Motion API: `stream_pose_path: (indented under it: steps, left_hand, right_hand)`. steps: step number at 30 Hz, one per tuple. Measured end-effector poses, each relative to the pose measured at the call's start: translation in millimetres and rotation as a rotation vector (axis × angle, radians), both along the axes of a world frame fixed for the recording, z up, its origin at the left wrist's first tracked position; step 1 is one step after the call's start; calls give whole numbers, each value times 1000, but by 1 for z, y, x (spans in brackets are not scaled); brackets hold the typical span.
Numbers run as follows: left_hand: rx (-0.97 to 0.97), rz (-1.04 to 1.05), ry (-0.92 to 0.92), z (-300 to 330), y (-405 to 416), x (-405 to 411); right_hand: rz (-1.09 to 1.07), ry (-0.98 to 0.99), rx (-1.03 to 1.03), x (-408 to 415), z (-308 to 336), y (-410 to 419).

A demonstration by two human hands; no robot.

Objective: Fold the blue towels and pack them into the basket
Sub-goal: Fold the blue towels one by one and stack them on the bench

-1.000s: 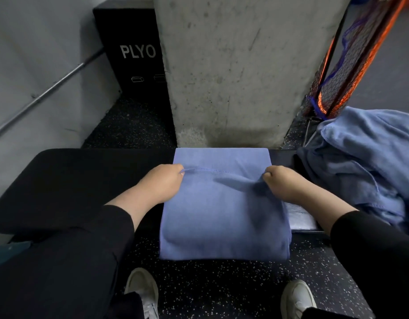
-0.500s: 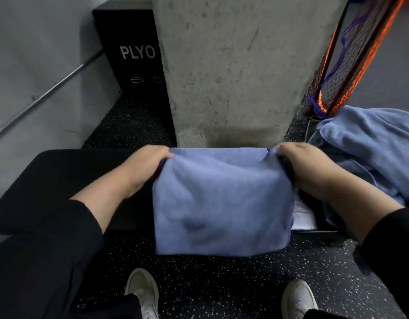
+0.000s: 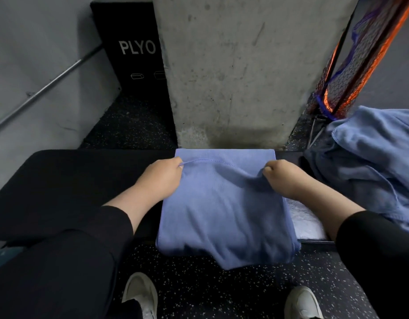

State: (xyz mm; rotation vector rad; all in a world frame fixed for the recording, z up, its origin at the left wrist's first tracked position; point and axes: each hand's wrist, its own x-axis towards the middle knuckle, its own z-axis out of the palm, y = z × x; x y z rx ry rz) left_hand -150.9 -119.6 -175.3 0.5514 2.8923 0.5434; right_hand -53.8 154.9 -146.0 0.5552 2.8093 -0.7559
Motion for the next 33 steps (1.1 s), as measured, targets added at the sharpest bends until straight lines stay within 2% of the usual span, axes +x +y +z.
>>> stream_pose_path:
  steps: [4,8,11,13,15,16,18,22,26,33]
  left_hand:
    - [-73,-66,-101,7,-16,14]
    - [-34,-77,-146,17,-24,21]
    - [250,-11,-200,32,-23,18]
    - [494,102,-227,42,-21,13]
    - [575,180,-174,45,-15,3]
    - [537,184,-120,44,-11,-2]
    - [363,175,-37,33,-3,-12]
    - [136,95,7,-3,2,-21]
    - [97,56,83,-12,2,-31]
    - [67,111,130,-18,12,-53]
  right_hand:
    - [124,-187,-17,26,11,-9]
    - [23,-58,-191,37,5,2]
    - [-155,134,-466,37,14,4]
    - [-252,264,-508,28,22,8]
    - [-333,359,-553,16,24,13]
    - [-347,392,-539,10,22,15]
    - [-293,399,-368,-3,13,19]
    - [-140,270,-38,-16,-21,27]
    - [-153,288,57,-23,-39,40]
    - [-160,297,180,-38,-46,46]
